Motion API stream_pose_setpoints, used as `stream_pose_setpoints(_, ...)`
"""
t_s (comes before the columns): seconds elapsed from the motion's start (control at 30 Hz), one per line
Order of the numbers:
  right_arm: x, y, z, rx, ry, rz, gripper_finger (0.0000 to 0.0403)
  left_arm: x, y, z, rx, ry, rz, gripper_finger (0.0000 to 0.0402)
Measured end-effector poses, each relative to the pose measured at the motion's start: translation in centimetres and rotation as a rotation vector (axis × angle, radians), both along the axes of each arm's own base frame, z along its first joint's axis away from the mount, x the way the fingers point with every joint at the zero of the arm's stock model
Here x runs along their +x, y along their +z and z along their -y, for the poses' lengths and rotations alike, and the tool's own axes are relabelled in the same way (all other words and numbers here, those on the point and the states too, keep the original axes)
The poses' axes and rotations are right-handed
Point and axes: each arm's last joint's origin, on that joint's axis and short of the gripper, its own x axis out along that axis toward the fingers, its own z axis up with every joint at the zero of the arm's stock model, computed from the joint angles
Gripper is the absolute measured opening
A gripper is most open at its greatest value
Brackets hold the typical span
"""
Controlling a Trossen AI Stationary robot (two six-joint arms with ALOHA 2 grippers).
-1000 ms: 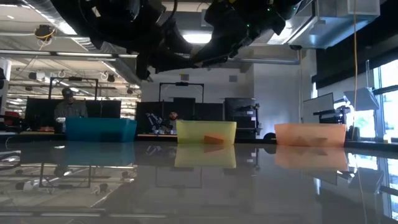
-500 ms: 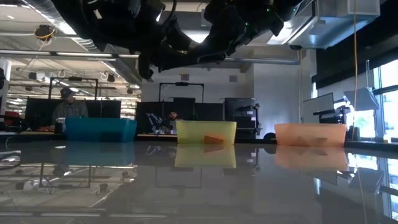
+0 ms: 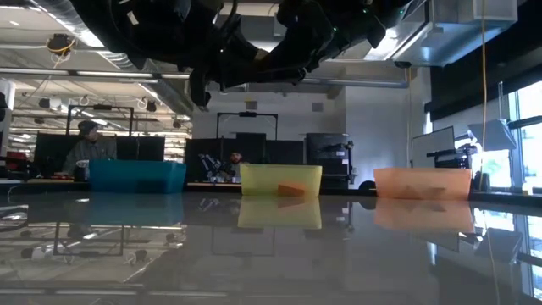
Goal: Sort blocks by size
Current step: Put the brown square block into the blue bin
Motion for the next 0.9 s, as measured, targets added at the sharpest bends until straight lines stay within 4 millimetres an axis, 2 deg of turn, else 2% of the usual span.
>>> stream_pose_setpoints(0.13,-0.3,0.3,0.0,0.012,-0.037,-0.014,0.0231,0.0,-0.1,-0.1,-0.022,0.049,-0.008,0.0119)
stream_pose_setpoints(0.23,-1.6,1.3,0.0,-0.013,-0.075,-0.059,0.0256,-0.1,-0.1,-0.3,-0.085,0.141,-0.001,0.0119)
stream_pose_setpoints(0.4,-5.7,4.4,-0.3,-0.088,-0.208,-0.139,0.0283,-0.7,-0.2,-1.0,-0.212,0.389,-0.015,0.0119)
stream_pose_setpoints(0.5,-8.3,5.9,-0.4,-0.119,-0.299,-0.181,0.0288,-1.8,-0.3,-1.9,-0.241,0.588,-0.056,0.0119)
stream_pose_setpoints(0.6,-10.3,6.8,-0.7,-0.121,-0.347,-0.221,0.0289,-3.3,-0.3,-3.6,-0.313,0.818,-0.067,0.0119)
stream_pose_setpoints(0.7,-11.5,7.0,-0.7,-0.134,-0.386,-0.264,0.0289,-5.4,-0.4,-5.9,-0.428,1.038,-0.045,0.0119)
stream_pose_setpoints(0.9,-11.6,6.3,-0.7,-0.141,-0.395,-0.306,0.0289,-9.5,-1.8,-10.7,-0.621,1.371,-0.065,0.0119)
